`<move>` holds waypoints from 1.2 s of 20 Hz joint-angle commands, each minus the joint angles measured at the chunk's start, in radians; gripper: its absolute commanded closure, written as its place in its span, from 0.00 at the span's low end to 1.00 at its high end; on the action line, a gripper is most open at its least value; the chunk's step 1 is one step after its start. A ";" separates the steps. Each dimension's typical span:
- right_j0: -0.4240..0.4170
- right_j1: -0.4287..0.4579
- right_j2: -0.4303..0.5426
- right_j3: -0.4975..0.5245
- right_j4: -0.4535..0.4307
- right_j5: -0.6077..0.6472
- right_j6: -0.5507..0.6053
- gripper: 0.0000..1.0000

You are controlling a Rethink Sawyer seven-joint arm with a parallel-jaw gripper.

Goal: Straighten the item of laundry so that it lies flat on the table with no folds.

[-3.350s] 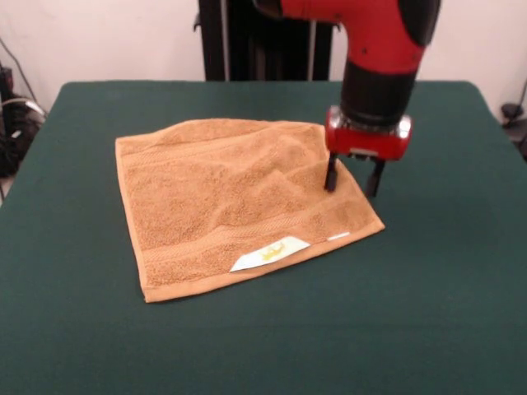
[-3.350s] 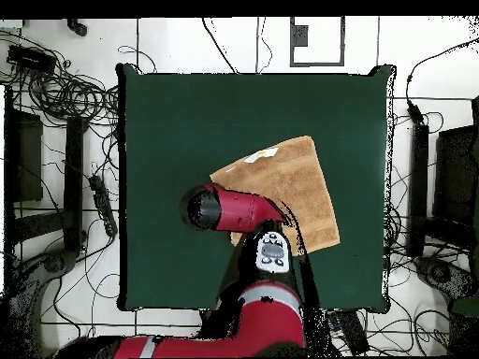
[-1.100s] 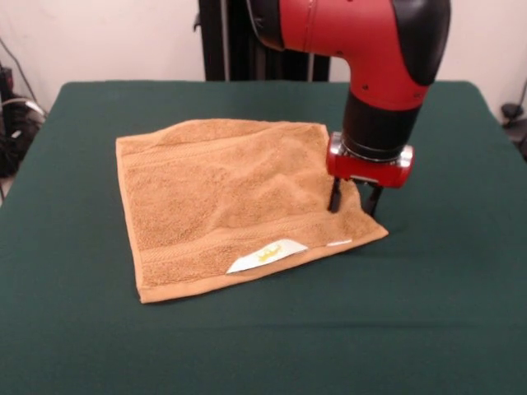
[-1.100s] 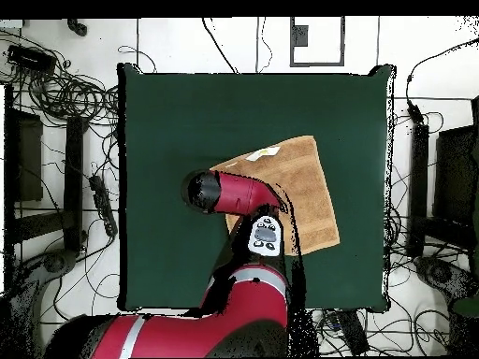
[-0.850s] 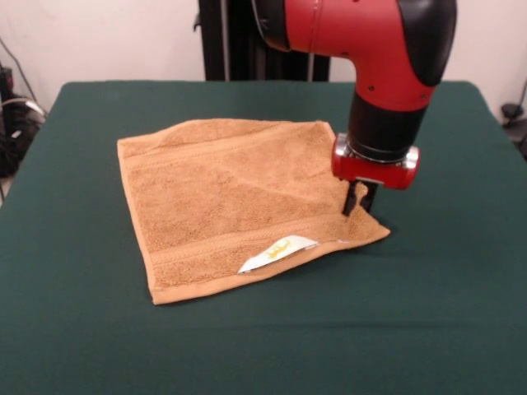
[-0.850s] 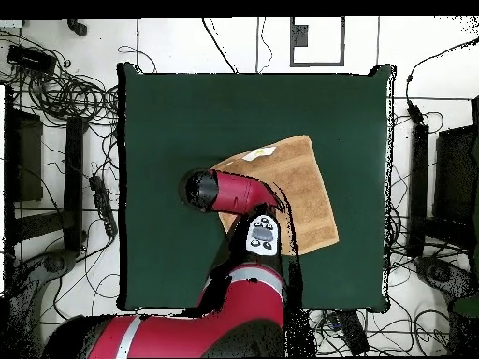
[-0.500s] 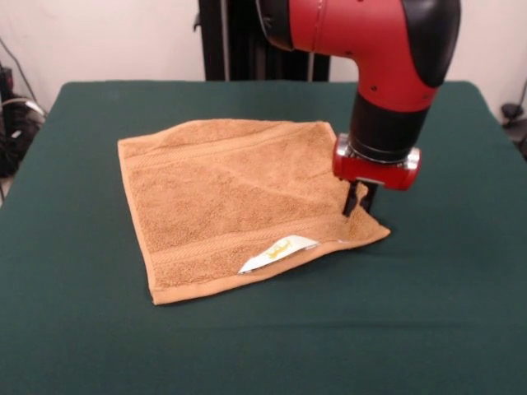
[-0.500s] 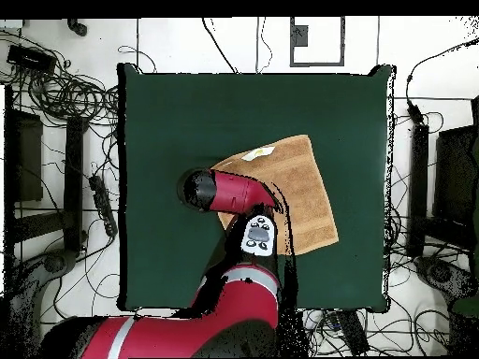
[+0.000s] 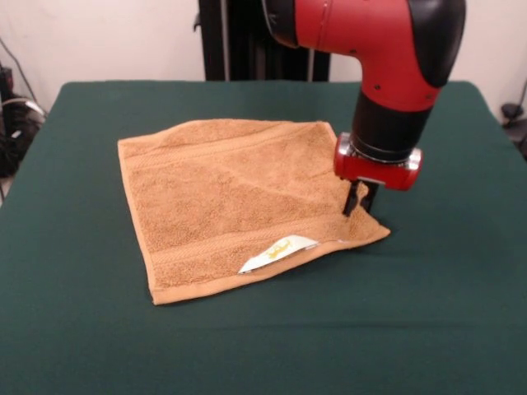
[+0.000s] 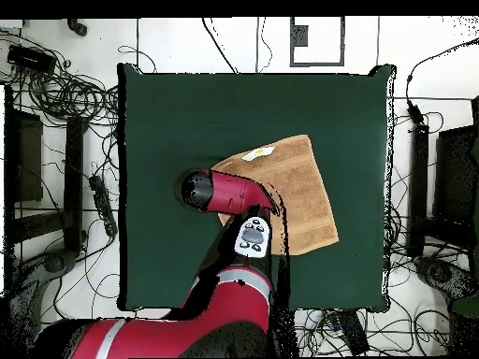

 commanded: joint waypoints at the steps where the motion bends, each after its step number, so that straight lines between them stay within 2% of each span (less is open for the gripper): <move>1: -0.027 0.120 0.168 -0.066 0.089 -0.245 0.256 1.00; 7: -0.031 0.141 0.168 -0.150 0.116 -0.187 0.236 1.00; 11: -0.049 0.155 0.176 -0.197 0.106 -0.183 0.191 1.00; 17: -0.062 0.139 0.162 -0.256 0.072 -0.088 0.135 1.00; 22: -0.143 0.201 0.248 -0.363 -0.011 -0.076 -0.040 1.00; 24: -0.162 0.212 0.268 -0.385 -0.034 -0.078 -0.063 1.00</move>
